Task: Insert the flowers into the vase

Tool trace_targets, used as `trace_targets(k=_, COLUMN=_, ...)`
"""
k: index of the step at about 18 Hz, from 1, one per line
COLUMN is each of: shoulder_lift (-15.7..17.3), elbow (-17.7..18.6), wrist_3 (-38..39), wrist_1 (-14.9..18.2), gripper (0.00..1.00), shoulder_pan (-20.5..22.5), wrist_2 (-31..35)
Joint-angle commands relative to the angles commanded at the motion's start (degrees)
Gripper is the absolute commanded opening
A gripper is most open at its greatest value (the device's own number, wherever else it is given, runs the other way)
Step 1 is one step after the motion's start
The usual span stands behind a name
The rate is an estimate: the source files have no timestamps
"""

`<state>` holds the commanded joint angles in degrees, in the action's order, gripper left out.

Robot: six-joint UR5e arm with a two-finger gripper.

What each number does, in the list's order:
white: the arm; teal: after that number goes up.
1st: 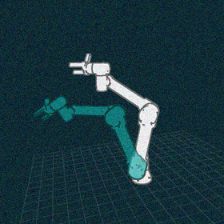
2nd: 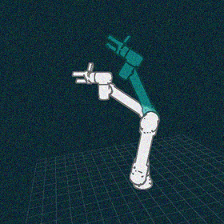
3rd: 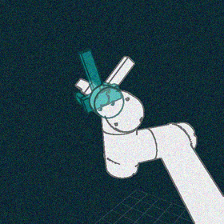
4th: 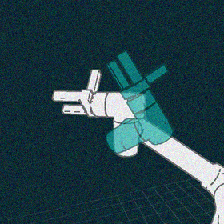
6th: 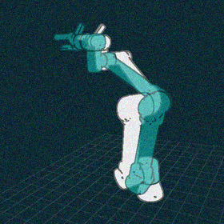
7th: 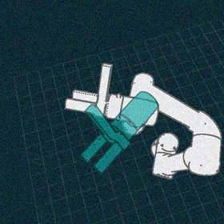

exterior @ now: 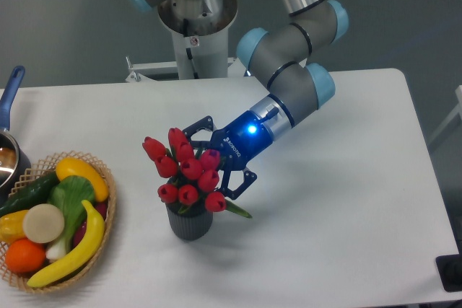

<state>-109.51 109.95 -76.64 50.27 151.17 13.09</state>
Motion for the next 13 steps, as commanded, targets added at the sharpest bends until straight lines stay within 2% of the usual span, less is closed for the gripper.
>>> trace_targets(k=3, shoulder_lift=1.4, elbow=0.09, wrist_3=0.09, wrist_1=0.0, gripper=1.0, shoulder_pan=0.0, wrist_2=0.7)
trace_targets(k=9, shoulder_lift=5.88, elbow=0.18, wrist_3=-0.09, wrist_1=0.0, gripper=1.0, shoulder_pan=0.17, wrist_2=10.09)
trace_targets(k=13, shoulder_lift=9.58, elbow=-0.53, wrist_3=0.09, wrist_1=0.09, gripper=1.0, shoulder_pan=1.23, wrist_2=22.83)
